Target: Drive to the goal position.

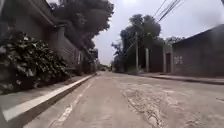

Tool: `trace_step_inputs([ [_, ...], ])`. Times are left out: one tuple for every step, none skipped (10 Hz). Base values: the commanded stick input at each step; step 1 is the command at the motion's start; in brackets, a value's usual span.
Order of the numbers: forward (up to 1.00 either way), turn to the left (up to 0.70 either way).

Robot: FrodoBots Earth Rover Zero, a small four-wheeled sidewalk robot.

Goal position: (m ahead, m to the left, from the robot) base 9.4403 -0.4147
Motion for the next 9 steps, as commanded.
trace_step_inputs([
  [0.70,-0.35],
  [0.70,-0.27],
  [0.70,-0.07],
  [0.70,0.00],
  [0.70,0.00],
  [0.70,0.00],
  [0.70,0.00],
  [0.70,0.00],
  [0.70,0.00],
])
